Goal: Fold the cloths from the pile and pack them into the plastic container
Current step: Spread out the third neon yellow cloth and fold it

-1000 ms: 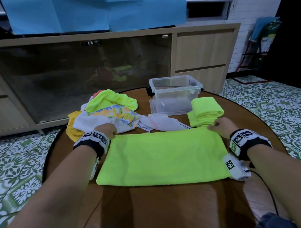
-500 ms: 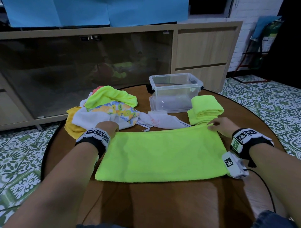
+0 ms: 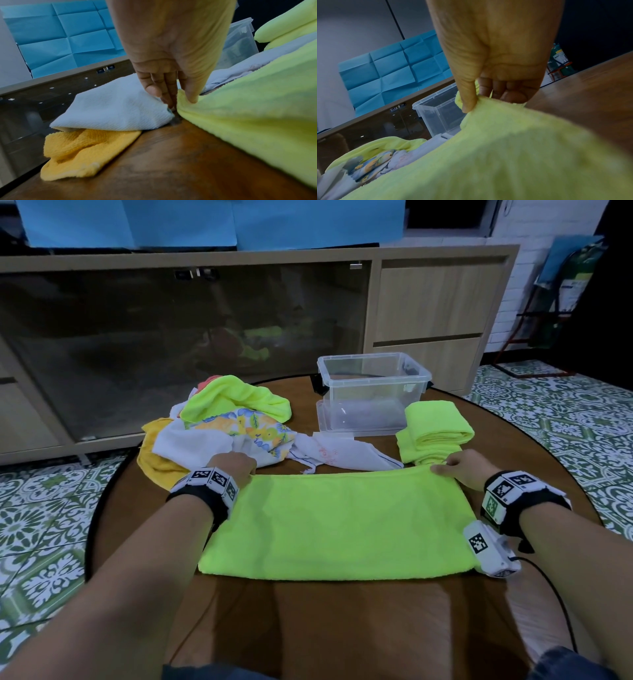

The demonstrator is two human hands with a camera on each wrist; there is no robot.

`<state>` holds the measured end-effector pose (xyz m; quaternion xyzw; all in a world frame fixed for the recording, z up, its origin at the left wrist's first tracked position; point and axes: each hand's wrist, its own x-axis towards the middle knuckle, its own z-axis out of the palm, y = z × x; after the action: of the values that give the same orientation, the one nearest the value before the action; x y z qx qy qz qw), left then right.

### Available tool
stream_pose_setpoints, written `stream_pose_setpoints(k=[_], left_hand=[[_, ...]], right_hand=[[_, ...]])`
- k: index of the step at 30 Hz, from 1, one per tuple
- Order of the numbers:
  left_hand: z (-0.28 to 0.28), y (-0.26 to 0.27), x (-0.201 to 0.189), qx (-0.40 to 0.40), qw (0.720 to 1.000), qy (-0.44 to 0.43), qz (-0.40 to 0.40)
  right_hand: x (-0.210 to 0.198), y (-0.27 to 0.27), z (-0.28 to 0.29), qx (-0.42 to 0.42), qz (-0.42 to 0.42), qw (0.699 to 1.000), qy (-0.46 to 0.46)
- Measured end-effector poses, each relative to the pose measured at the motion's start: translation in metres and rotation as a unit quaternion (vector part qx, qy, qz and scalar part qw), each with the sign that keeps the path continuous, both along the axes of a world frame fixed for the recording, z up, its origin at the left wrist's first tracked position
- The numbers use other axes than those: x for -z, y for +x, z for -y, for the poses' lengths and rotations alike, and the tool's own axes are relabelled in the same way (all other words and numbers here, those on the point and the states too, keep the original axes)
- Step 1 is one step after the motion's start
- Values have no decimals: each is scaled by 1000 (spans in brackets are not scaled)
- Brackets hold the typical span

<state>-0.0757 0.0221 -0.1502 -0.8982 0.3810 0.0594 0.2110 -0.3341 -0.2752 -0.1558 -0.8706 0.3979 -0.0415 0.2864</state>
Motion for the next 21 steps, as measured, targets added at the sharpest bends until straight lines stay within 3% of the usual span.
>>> stream_pose_setpoints(k=[6, 14, 21], left_hand=[[0, 1, 3, -32, 998, -34, -36], [-3, 4, 8, -62, 994, -76, -45], [-7, 5, 7, -82, 991, -98, -35]], right_hand=[[1, -2, 3, -6, 70, 997, -10], [-3, 6, 1, 47, -9, 998, -51], [-1, 4, 3, 50, 25, 996, -76]])
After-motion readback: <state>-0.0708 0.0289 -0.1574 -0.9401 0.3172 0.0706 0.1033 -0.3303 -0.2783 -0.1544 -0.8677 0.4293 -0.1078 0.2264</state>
